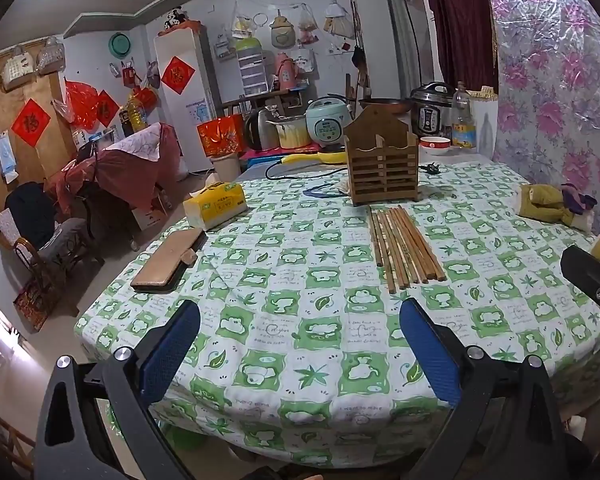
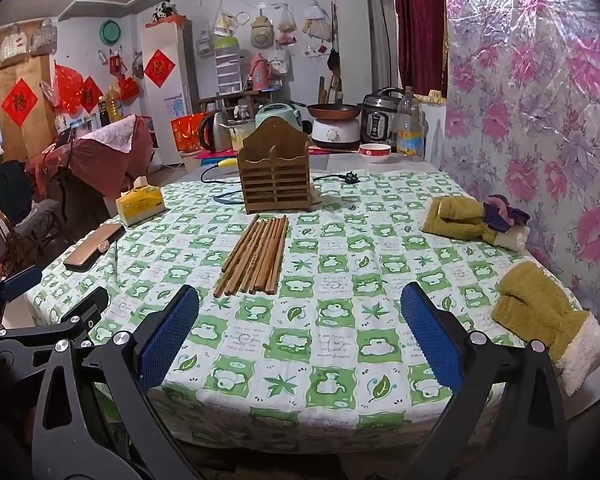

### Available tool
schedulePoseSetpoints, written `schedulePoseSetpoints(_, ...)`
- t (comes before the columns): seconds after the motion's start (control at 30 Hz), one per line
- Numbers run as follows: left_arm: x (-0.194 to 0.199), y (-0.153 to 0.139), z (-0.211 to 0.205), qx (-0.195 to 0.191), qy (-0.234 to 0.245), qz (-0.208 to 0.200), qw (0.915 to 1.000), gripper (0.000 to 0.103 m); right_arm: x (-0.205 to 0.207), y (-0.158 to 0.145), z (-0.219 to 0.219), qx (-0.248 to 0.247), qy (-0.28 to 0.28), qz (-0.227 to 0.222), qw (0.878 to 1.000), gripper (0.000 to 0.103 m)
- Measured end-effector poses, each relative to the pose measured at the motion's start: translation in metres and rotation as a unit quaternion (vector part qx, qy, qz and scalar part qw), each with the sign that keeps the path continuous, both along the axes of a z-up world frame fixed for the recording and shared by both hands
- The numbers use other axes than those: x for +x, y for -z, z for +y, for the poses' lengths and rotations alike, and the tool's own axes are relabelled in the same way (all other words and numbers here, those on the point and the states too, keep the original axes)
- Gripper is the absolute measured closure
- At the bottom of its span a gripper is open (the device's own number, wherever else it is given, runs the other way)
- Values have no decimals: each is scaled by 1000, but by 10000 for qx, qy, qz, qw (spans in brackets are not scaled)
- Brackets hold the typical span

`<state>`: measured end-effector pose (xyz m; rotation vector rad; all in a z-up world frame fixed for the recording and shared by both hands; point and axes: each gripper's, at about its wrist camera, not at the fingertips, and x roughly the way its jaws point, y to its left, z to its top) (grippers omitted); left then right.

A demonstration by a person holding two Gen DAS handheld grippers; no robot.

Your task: Organize utensils

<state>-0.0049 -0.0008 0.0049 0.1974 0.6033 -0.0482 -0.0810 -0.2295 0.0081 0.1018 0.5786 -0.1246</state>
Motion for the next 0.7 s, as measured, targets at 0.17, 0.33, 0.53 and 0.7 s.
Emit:
schedulePoseSetpoints(0.17, -2, -1, 1, 0, 1, -4, 10000, 5, 1, 1, -5, 22, -5, -21, 10000, 6)
schedulePoseSetpoints(0.33, -2, -2, 1, -2, 2, -3, 10000, 5, -2, -3, -6, 44, -8, -53, 10000, 6)
schedulePoseSetpoints(0.53, -2, -1, 1, 9, -6, -6, 10000, 5, -2, -3, -5, 45, -8, -45, 10000, 6)
schedulePoseSetpoints(0.7, -2, -1, 2, -1, 2, -7, 10000, 5, -3, -5, -5, 37, -7, -65, 10000, 6)
